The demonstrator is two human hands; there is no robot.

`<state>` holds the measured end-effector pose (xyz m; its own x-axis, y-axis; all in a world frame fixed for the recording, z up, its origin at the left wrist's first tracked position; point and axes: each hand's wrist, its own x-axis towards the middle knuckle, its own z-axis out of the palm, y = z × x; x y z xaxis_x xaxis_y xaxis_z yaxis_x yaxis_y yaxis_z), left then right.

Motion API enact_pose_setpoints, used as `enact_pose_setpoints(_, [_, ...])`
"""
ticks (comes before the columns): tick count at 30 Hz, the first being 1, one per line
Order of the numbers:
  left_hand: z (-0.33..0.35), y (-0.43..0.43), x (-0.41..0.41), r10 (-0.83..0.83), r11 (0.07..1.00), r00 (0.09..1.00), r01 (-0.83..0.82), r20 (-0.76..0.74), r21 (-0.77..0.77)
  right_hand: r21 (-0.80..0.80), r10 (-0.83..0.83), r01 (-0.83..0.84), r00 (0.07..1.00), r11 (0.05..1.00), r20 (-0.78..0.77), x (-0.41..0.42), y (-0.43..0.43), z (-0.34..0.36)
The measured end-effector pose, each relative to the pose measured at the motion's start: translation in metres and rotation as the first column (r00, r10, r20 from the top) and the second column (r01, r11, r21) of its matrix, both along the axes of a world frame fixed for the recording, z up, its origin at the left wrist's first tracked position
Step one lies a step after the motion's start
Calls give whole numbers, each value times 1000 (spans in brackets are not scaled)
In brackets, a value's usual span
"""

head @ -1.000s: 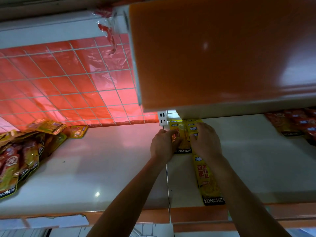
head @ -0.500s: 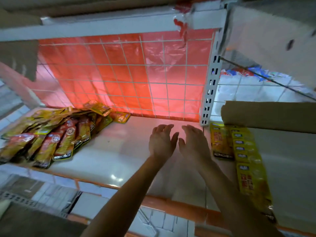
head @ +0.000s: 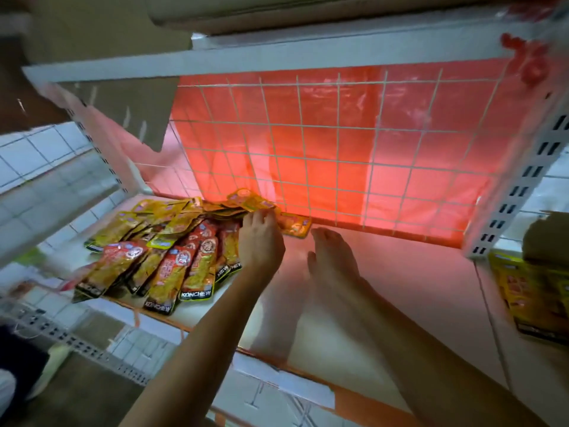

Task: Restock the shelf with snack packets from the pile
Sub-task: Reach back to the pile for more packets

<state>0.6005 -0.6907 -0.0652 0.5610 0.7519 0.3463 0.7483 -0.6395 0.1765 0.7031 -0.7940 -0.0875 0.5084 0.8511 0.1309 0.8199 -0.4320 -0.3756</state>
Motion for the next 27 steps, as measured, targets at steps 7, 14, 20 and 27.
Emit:
enact_pose_setpoints(7, [-16,50,-2,-61,998,983,62,-175,1,13,63,-62,998,998,-21,-6,61,-1])
enact_pose_setpoints(14, [-31,53,2,-97,989,979,114,-178,91,-94,11,-3,996,996,83,-7,61,-19])
enact_pose_setpoints(20, [-37,28,4,-211,975,956,220,-202,22,-85,-95,106,989,991,116,-6,41,-23])
enact_pose_setpoints(27, [-40,-7,10,-362,928,925,346,-118,-136,-143,-70,92,985,985,157,-3,-3,-10])
